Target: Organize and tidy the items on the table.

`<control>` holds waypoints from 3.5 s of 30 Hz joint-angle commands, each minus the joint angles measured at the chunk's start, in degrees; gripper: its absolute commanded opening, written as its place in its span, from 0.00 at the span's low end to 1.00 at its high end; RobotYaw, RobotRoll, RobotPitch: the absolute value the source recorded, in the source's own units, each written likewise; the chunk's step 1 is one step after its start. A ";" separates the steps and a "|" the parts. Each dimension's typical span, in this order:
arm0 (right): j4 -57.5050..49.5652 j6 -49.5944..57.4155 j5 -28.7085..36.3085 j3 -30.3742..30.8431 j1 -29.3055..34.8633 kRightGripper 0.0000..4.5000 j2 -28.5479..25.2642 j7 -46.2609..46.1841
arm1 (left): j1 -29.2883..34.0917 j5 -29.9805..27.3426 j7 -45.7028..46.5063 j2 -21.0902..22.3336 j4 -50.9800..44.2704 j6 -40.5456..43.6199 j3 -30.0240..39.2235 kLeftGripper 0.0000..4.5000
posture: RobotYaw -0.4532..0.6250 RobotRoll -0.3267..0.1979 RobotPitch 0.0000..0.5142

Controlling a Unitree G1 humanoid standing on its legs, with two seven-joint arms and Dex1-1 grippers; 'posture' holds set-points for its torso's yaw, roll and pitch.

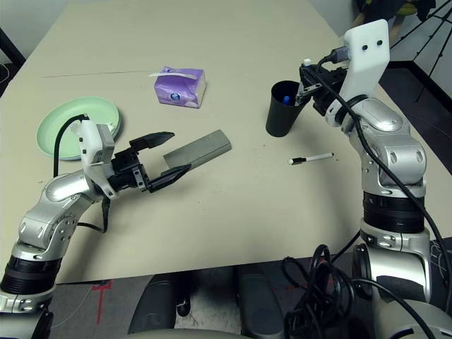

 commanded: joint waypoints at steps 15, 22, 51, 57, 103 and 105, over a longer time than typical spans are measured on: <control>0.82 -7.05 0.60 5.61 -4.53 1.00 -5.21 13.34 | -1.57 1.01 0.19 0.74 0.59 -0.75 0.91 1.00 | 0.40 0.62 0.25; -4.81 -2.01 7.21 9.36 -5.95 1.00 -11.68 28.84 | -1.66 1.07 0.56 0.91 1.28 -0.97 2.07 1.00 | 0.42 0.62 0.24; 26.34 -26.90 -22.74 40.82 -15.03 1.00 -23.39 65.04 | 0.44 0.96 1.20 1.81 0.70 -1.15 2.72 1.00 | 0.45 0.62 0.28; 35.64 -33.58 -28.17 41.75 -19.44 1.00 -19.74 67.21 | 1.15 0.46 1.47 2.50 -0.29 -0.56 3.06 1.00 | 0.45 0.62 0.29; 54.73 -56.85 -43.59 44.09 -24.96 1.00 -11.58 69.06 | 5.15 -1.60 4.61 4.75 -8.79 5.82 5.47 1.00 | 0.53 0.62 0.37; 54.79 -57.08 -43.85 44.10 -24.96 1.00 -11.78 69.19 | 5.14 -1.57 4.73 4.63 -8.75 5.82 5.32 1.00 | 0.53 0.62 0.37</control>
